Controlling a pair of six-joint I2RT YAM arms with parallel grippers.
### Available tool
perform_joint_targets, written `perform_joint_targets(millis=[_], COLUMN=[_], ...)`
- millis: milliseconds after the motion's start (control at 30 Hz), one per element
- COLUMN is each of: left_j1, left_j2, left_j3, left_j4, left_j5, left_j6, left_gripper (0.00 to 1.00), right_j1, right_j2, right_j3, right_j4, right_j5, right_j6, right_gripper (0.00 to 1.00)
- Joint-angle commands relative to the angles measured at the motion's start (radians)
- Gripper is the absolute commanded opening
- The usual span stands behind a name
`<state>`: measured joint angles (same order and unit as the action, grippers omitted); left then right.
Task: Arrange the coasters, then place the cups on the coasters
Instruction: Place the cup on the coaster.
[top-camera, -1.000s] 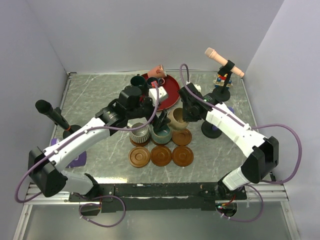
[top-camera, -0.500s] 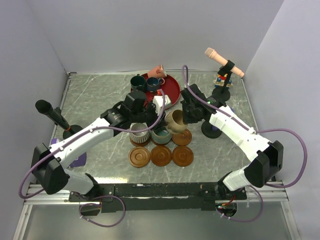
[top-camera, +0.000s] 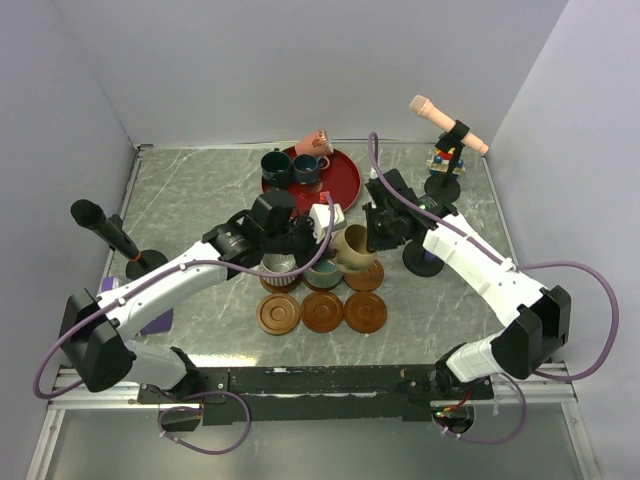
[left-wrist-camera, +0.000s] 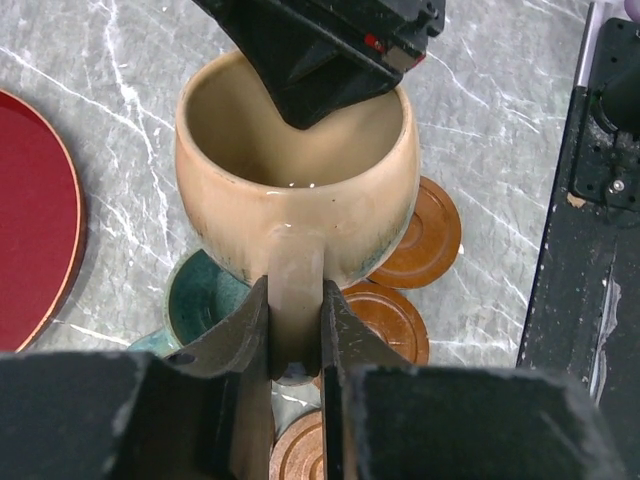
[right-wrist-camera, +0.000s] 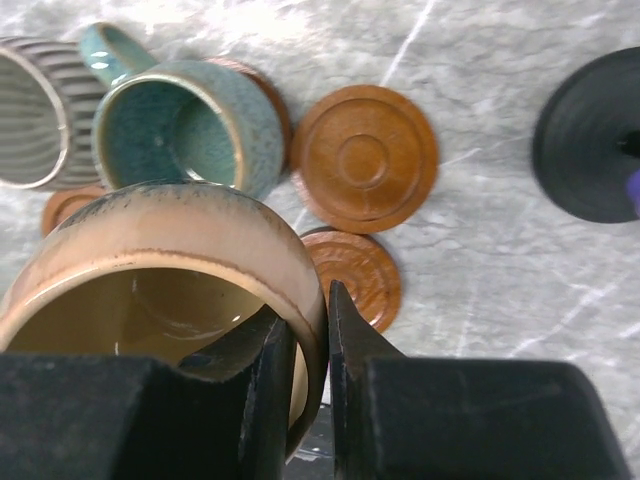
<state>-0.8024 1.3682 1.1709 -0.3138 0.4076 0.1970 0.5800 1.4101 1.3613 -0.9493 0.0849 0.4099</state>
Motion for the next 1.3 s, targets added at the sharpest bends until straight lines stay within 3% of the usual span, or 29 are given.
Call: perform_joint_targets(millis=[0, 100, 200, 233, 400, 633, 833, 1000, 1200, 1267], left_j1=[0.009, 0.008, 0.015, 0.025, 0.052, 0.058, 0.058, 0.060, 0.065, 0.066], left_j2=[-0.067, -0.072, -0.080, -0.081, -0.103, -0.112, -0.106, -0.110, -0.123, -0.130], left_j3=[-0.025, -0.016, -0.002, 0.003, 0.012, 0.036, 0.042, 0.026, 0.012, 0.000], left_j4=[0.018, -0.005, -0.021, -0.028, -0.044, -0.074, -0.071, -0.047, -0.019, -0.002], left_j5=[0.077, 0.146, 0.212, 0.239, 0.332, 0.424, 0.484, 0.465, 0.453, 0.450], left_j6=[0.018, 0.031, 0.039, 0.044, 0.047, 0.059, 0.055, 0.045, 0.033, 0.027], left_gripper=[0.01, 0.01, 0.01, 0.01, 0.01, 0.01, 0.01, 0.01, 0.01, 0.01], right_j1=[-0.034, -0.045, -0.046, -0.048, -0.049, -0.048, -0.046, -0.046, -0.046, -0.046], right_j2=[-0.118, -0.160, -0.201, -0.209, -0.211, -0.241, -0.260, -0.260, -0.280, -0.290], right_j3=[-0.030, -0.088, -0.123, -0.128, -0.137, -0.168, -0.195, -0.212, -0.228, -0.238], right_j4=[0.112, 0.161, 0.181, 0.178, 0.138, 0.136, 0.172, 0.204, 0.213, 0.225], right_j5=[-0.145, -0.249, -0.333, -0.341, -0.356, -0.497, -0.595, -0.648, -0.703, -0.709], right_j6=[-0.048, -0.109, -0.167, -0.177, -0.239, -0.327, -0.338, -0.336, -0.356, -0.359], right_gripper=[0.14, 0.25, 0.49, 0.52, 0.58, 0.63, 0.61, 0.52, 0.39, 0.26])
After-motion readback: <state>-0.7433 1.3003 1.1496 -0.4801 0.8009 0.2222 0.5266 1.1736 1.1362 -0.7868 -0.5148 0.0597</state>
